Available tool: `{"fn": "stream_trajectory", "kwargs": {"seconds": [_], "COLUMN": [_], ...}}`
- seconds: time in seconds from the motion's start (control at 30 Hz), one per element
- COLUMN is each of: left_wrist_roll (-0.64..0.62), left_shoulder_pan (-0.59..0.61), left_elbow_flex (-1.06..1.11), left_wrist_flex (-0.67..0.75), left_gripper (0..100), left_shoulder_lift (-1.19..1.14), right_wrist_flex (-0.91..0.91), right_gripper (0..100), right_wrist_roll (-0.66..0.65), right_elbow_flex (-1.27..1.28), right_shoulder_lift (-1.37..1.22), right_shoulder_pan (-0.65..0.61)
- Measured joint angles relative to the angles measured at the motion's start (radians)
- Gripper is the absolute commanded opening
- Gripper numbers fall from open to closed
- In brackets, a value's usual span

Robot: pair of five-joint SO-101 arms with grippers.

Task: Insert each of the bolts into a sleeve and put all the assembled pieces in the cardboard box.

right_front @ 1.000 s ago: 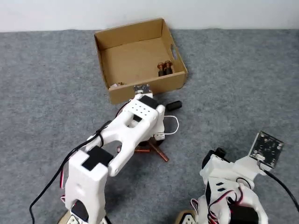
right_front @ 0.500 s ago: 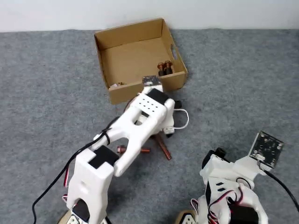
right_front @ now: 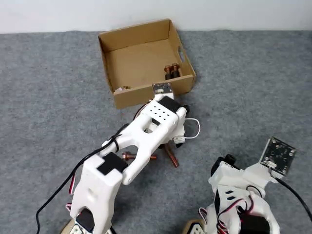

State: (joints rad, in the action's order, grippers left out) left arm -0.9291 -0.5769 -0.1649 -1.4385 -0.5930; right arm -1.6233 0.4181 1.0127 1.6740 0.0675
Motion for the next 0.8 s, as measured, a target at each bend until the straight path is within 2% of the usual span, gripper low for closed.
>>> {"fn": "stream_trajectory", "kwargs": {"seconds": [0.13, 0.27, 0.47, 0.8], "left_wrist_roll": [0.000, -0.014, -0.015, -0.015], "left_shoulder_pan": [-0.002, 0.002, 0.017, 0.043], "left_elbow_flex": [-0.020, -0.057, -0.117, -0.362], "left_wrist_flex": [0.011, 0.014, 0.006, -0.270], "left_gripper": [16, 0, 0, 0], "left_shoulder_lift": [-0.052, -0.075, -0.094, -0.098], "right_wrist_flex": [0.000, 0.000, 0.000, 0.000], "right_gripper": [0.8, 0.8, 0.8, 0.8], "right_wrist_roll": [0.000, 0.000, -0.002, -0.002], "right_elbow_flex": [0.000, 0.000, 0.000, 0.000], "right_shoulder_lift": [0.000, 0.000, 0.000, 0.000], "right_shoulder_pan": [0.000, 0.000, 0.000, 0.000]}}
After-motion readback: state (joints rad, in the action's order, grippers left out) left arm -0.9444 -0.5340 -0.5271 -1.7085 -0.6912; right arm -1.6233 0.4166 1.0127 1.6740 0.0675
